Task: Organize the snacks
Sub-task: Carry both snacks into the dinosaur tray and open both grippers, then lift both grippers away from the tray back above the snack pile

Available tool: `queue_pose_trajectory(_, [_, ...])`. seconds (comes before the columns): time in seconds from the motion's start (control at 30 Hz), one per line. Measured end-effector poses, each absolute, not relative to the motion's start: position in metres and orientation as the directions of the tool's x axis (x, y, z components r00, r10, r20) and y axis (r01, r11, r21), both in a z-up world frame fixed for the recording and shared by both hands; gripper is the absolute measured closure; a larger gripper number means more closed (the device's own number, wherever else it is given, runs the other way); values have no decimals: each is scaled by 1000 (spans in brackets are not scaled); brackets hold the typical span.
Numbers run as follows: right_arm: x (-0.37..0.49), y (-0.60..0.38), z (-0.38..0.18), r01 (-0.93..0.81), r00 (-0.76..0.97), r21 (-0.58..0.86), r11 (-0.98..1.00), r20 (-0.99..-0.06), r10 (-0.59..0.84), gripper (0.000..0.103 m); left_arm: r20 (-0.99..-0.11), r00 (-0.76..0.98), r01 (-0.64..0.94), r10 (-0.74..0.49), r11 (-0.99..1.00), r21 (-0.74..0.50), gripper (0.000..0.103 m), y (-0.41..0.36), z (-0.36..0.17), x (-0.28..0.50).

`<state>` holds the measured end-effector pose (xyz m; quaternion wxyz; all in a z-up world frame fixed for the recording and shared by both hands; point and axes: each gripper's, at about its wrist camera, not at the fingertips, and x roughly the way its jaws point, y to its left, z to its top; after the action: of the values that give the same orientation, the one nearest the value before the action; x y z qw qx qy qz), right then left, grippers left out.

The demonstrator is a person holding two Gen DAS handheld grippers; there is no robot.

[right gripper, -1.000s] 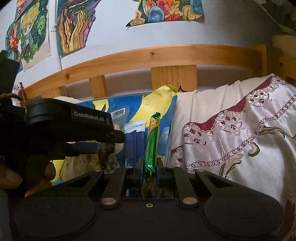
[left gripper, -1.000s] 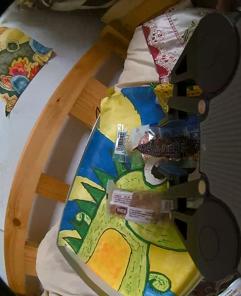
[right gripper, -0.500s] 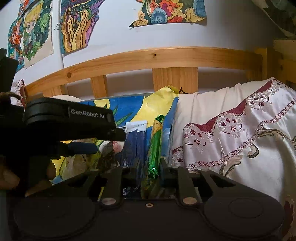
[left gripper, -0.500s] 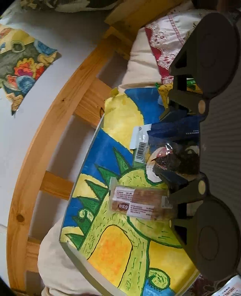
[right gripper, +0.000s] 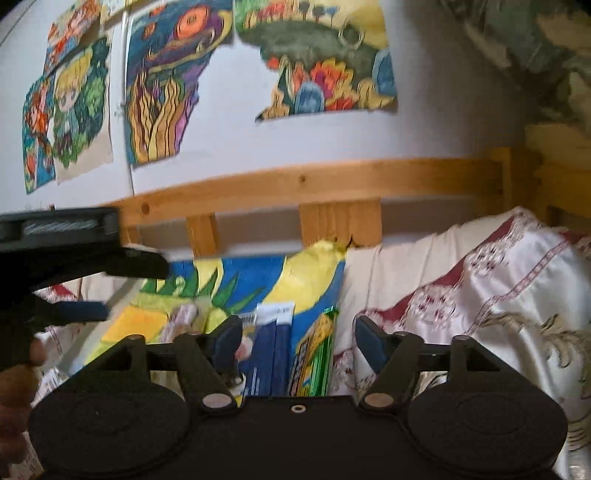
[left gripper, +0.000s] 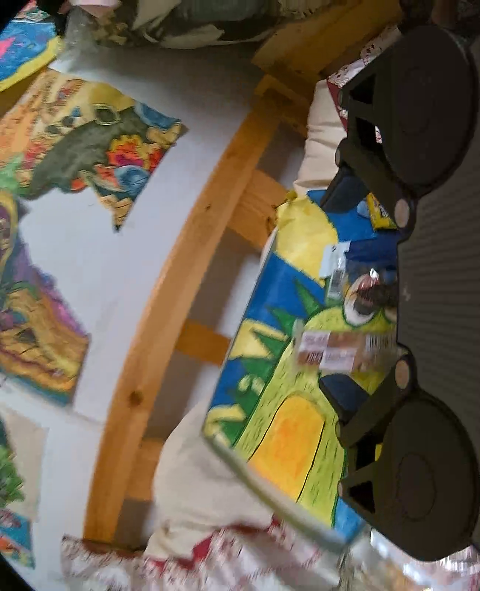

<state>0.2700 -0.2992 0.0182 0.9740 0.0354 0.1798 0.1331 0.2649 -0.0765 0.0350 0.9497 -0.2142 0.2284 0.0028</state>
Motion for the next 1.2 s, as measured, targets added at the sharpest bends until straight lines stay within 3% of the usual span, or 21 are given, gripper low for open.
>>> queue_pose_trajectory(0.1, [256,-300,29,-242,918,111,964,-295,265,23,-431,900,-119,-65,914,-387,4,-65,42,245])
queue_pose_trajectory(0.37, [208,-301,52,-293,922,131,947,-225,316,17,-388,918,-203,78,935,-292,1,-42,51,177])
queue_pose_trajectory(0.63, [155,-276,63,-339,919,78,938,-185,347,9,-401,911,-221,92,932,-288,1,-16,47,118])
queue_pose_trajectory(0.93, [99,-251,51,-396,891,-14,918,-249,380,1,-414,905,-220,103,944,-245,1,-2,42,77])
queue_pose_trajectory(1.2, [68,-246,48,-371,877,26,928,-319,359,1,-445,893,-164,65,968,-188,1,-2,37,56])
